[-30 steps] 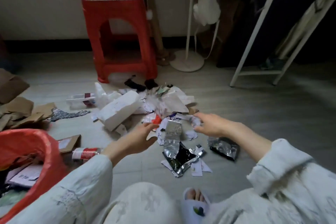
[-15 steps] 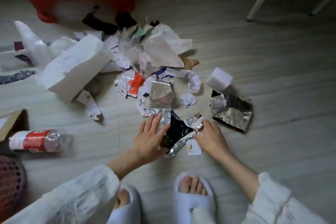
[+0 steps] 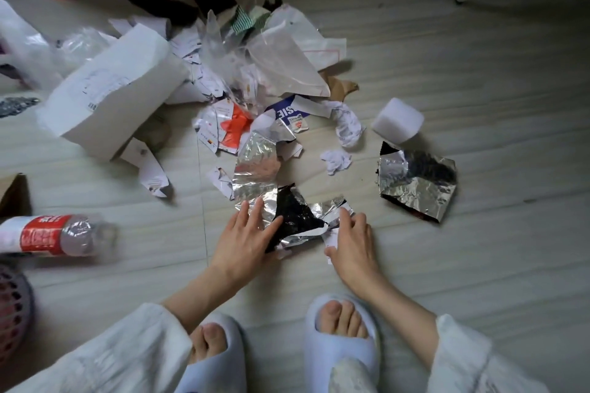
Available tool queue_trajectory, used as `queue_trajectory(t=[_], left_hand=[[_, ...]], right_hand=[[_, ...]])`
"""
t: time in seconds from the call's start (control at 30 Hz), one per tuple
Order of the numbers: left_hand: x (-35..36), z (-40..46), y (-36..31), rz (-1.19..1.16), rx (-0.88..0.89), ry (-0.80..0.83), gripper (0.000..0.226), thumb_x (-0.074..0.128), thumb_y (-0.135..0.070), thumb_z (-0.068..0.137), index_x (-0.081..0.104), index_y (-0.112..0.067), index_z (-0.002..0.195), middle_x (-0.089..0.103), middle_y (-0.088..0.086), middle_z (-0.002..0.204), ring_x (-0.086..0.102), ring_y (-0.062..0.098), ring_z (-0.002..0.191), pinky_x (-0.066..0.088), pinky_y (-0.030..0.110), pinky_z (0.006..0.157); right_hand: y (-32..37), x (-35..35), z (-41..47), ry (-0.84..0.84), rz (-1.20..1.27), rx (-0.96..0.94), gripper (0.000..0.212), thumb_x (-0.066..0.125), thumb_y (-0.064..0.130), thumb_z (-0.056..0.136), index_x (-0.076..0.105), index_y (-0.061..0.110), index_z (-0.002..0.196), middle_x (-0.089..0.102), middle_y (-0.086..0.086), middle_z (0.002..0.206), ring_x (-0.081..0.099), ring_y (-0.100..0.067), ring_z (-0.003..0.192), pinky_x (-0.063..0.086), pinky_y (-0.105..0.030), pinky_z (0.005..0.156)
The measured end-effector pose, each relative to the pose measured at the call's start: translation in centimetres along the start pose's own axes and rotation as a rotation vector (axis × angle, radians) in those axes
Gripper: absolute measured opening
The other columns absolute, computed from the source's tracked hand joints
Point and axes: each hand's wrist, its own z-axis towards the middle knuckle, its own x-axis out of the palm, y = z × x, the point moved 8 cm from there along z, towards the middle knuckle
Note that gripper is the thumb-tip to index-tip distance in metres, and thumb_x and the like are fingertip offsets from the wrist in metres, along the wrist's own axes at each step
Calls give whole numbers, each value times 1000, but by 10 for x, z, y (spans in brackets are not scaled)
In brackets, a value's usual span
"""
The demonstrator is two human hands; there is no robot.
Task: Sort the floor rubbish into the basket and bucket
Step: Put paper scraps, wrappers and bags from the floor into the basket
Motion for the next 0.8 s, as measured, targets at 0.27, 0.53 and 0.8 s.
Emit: queue_trajectory(t=[0.27,0.53,0.8], left_hand=[[-24,-12,-1,-57,38,-137,32,57,-26,77,65,-24,108,71,2,96,69,25,80,53,27,66],[-74,-24,40,-442,-245,-392,27,53,-7,81,52,-24,102,68,11,77,61,34,58,46,34,48],[-100,-61,107,-956,-629,-616,13,52,-2,85,54,-14,89,51,0,64,53,27,64,49,29,60]], right_hand=[[-9,-15,4,-109,308,14,53,56,-3,83,42,8,133,50,-15,126,48,-32,116,34,-32,92],[-7,-13,-3,-136,548,147,39,57,-1,83,56,7,121,61,-11,121,54,-27,112,34,-20,86],[76,3,2,59,355,-154,41,60,2,83,55,5,123,44,-11,128,51,-24,114,28,-10,84]])
